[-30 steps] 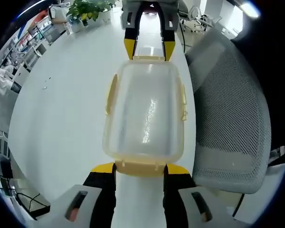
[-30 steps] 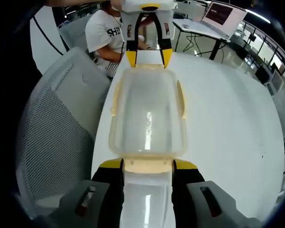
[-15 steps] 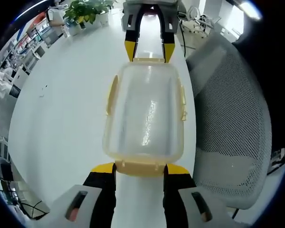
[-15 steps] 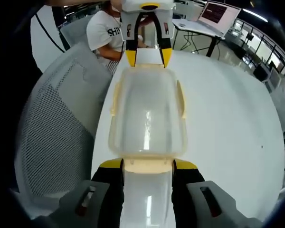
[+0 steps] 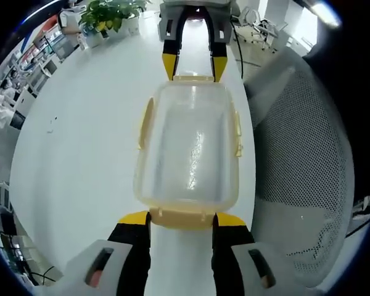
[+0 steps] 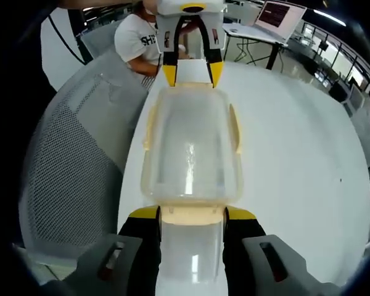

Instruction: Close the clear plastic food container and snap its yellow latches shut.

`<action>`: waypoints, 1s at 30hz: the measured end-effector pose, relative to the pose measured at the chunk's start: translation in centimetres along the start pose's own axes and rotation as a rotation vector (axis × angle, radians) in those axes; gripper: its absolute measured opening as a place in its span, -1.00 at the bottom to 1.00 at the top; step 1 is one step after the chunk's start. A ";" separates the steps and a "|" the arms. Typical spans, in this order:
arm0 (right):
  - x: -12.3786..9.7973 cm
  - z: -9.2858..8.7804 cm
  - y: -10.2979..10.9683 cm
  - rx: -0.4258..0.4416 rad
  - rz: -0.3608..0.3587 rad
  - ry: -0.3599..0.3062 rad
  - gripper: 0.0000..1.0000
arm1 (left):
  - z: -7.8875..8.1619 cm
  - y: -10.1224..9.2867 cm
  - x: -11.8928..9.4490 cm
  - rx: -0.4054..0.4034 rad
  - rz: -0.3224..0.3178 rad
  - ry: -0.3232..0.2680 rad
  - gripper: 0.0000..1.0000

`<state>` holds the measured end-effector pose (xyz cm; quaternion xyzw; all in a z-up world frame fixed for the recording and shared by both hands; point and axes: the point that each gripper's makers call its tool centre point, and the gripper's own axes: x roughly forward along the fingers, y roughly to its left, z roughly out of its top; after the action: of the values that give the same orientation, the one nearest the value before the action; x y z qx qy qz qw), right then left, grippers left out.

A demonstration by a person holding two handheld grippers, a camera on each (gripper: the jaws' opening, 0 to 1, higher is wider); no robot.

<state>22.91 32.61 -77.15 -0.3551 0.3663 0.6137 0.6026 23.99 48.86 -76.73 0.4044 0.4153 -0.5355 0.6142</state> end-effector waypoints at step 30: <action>-2.3 -5.6 0.3 0.005 -0.004 0.007 -0.29 | 5.5 -0.8 2.6 0.009 0.000 0.002 -0.34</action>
<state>22.66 26.57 -77.83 -0.3566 0.3693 0.6102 0.6034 23.82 42.80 -77.39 0.4078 0.4136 -0.5370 0.6118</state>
